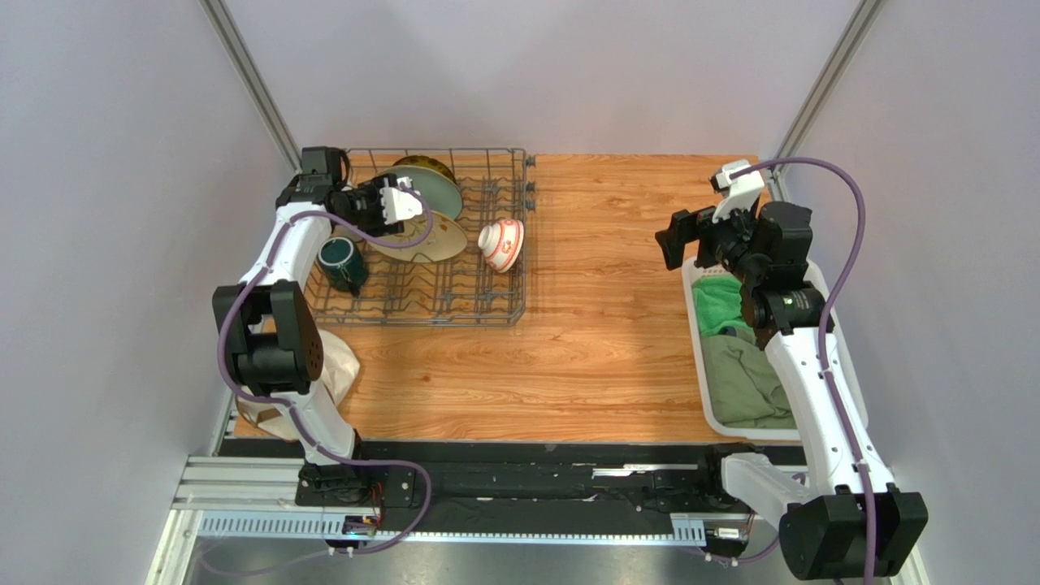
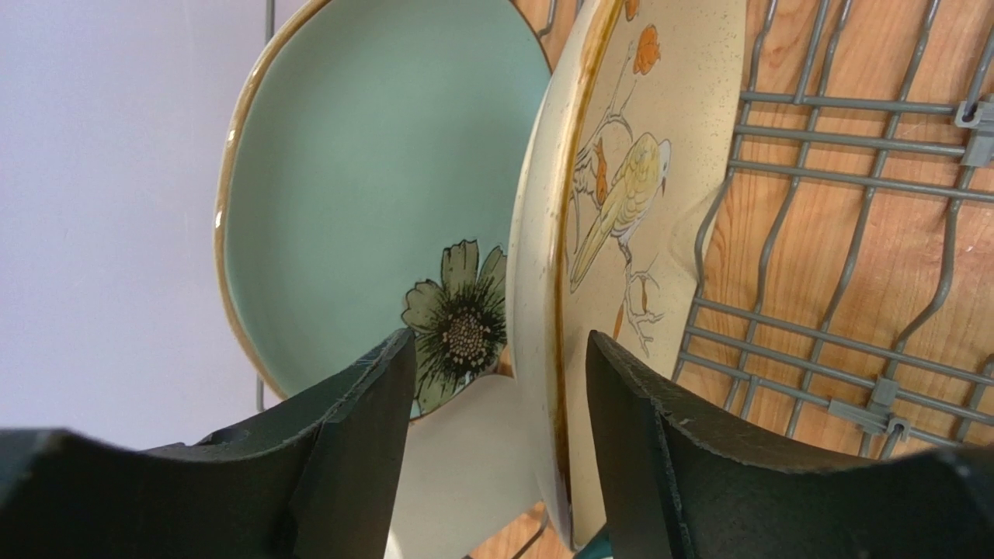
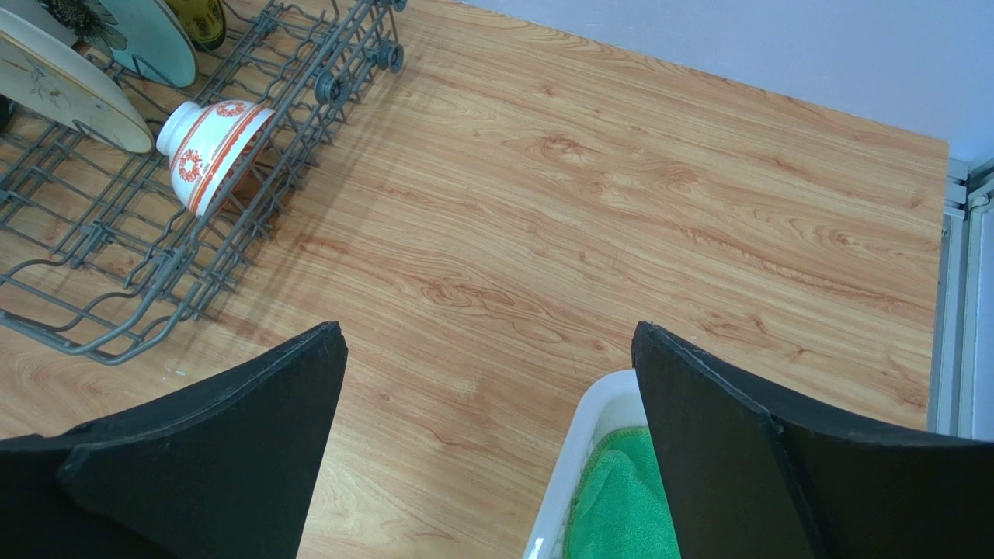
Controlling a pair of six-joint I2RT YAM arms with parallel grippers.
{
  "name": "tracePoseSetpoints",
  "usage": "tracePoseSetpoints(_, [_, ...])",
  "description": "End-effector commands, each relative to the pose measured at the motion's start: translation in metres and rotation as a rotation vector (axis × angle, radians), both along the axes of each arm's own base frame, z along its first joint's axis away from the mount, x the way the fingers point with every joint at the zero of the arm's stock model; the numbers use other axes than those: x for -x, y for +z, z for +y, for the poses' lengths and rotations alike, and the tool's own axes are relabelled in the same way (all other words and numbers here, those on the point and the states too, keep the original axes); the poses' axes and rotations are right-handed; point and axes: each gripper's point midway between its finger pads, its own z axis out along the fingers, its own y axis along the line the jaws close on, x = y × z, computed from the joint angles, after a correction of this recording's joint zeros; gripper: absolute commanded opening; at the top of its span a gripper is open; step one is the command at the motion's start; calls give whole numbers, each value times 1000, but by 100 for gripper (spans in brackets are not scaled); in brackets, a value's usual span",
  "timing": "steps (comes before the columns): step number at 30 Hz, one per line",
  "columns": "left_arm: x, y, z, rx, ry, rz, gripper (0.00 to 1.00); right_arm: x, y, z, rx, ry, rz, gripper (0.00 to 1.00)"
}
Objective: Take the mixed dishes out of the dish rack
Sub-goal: Pick up the plate from the dish rack.
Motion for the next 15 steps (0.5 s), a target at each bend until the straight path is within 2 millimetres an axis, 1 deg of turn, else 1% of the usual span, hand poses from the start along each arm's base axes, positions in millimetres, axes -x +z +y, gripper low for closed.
tracePoseSetpoints(1, [1,8,-18,15,-88,-16,59,-3,4,-3,22,-7,-21,99])
tracePoseSetpoints(4, [2,7,-21,16,-94,-7,54,-3,4,-3,23,-5,-23,99])
tracePoseSetpoints(5, [3,6,-22,14,-96,-3,49,-3,4,-2,23,-4,-22,99])
tracePoseSetpoints(7, [6,6,-23,15,-100,6,46,-3,3,-3,25,-3,-21,99])
tracePoseSetpoints(8, [8,5,-24,14,-103,12,40,-3,3,-3,25,-3,-21,100])
tracePoseSetpoints(12, [12,8,-23,9,-102,22,28,-3,4,-3,23,0,-21,99])
tracePoseSetpoints(13, [12,9,-24,11,-100,22,22,-2,5,-2,23,1,-22,99])
tracePoseSetpoints(15, [13,12,-22,3,-95,18,16,-2,5,-2,23,3,-22,99])
